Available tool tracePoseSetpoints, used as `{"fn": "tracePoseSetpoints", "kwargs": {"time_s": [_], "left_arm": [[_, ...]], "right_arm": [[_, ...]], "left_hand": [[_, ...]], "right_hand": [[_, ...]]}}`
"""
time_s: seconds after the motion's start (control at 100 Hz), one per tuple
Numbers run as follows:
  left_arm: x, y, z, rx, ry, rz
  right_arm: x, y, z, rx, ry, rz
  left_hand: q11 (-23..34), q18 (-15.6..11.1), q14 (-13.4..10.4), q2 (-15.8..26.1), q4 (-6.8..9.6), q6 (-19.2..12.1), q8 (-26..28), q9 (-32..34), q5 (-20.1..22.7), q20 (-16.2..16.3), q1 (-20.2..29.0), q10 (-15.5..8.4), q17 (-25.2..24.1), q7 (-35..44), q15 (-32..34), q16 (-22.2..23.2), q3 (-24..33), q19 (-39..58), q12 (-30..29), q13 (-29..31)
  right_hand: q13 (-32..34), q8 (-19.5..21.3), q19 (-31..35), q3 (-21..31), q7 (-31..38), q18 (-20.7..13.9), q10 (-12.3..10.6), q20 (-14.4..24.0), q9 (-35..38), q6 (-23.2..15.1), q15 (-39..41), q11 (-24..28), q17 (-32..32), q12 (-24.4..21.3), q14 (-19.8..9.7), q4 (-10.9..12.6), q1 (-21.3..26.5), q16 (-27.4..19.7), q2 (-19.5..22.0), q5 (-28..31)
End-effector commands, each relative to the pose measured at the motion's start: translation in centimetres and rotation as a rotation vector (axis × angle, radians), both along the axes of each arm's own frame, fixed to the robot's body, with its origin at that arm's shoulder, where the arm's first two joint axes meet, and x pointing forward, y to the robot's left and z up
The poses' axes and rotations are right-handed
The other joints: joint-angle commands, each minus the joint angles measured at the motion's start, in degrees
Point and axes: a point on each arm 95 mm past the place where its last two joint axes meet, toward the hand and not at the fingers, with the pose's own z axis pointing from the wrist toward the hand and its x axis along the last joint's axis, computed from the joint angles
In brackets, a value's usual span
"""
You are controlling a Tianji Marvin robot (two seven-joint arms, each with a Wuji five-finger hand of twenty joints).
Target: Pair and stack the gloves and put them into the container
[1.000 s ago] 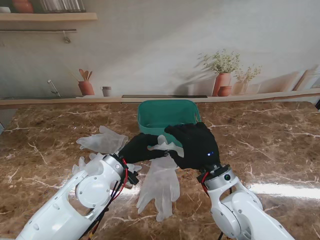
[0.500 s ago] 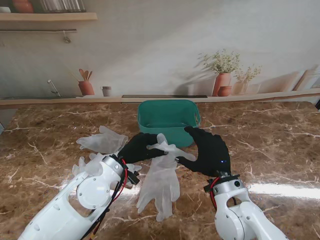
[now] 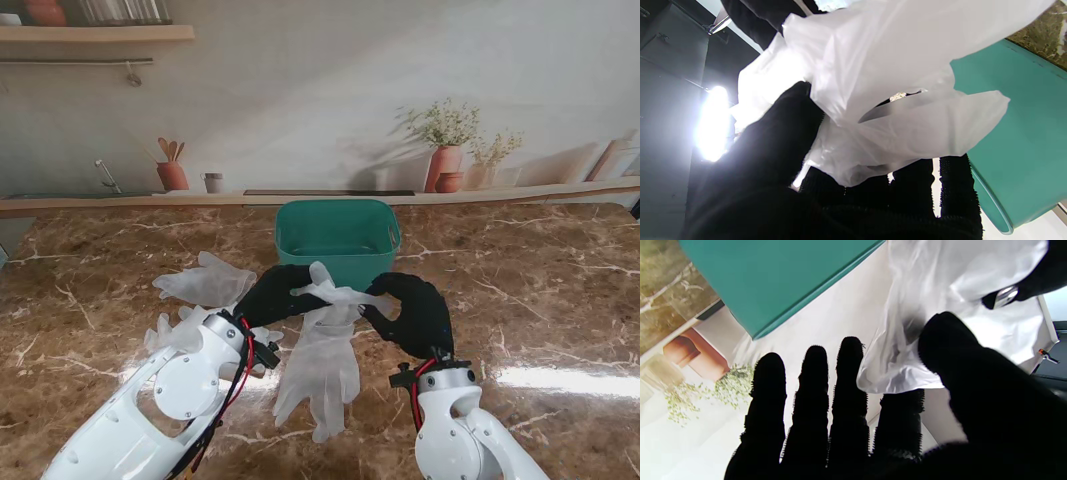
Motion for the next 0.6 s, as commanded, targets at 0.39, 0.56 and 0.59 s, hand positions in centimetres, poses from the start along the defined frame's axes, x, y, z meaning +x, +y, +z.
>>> {"fn": "tracePoseSetpoints", "kwargs": {"time_s": [0.39,0.56,0.59], "left_arm": [[-0.2,0.5,-1.1,0.061,0.041,0.001],[-0.3,1.4,-1.0,0.124,0.011,-0.035],[-0.4,1.6,-1.0,0.127,0.012,-0.041]], "right_arm": [[0.0,-0.9,5.3,-0.051,-0.158,0.124],[0.4,-1.2,7.0,-0.148,-0.206,0.181],[0.5,-1.1,7.3,-0.158,-0.213,0.188]], "left_hand": [[-2.67,0.04,-0.74,-0.72,-0.20,-1.34,-8.24,-1.59,-2.05,-1.24,1.97,-1.38,-3.00,-1.44,-2.25,-1.31,0.22,-3.32,1.55,-4.37],[-5.25,-0.20,-2.01,-5.36,2.06,4.82,-11.25,-17.90,-8.91,-3.18,-10.64,-1.25,-5.63,-17.79,-8.84,-5.17,9.68,-8.86,-4.92,-13.67],[-5.96,-0.28,-1.97,-6.13,2.16,5.58,-12.44,-20.61,-10.32,-3.42,-11.23,-1.18,-6.28,-20.50,-9.79,-5.61,9.69,-10.01,-5.33,-15.40]], "right_hand": [[10.52,11.62,4.29,4.51,1.94,0.00,-2.70,0.33,12.30,0.52,3.39,4.45,3.79,7.04,-1.67,-0.15,-2.90,2.75,2.81,3.06],[12.14,17.99,5.27,5.46,0.38,0.20,-3.62,-0.16,15.21,-1.75,4.74,5.88,4.81,15.23,-1.93,0.46,-2.33,3.71,2.38,4.34],[12.36,18.65,5.42,5.50,0.29,0.28,-3.79,-0.14,15.53,-2.09,5.03,6.36,4.97,15.98,-2.00,0.50,-2.26,3.87,2.26,4.44]]}}
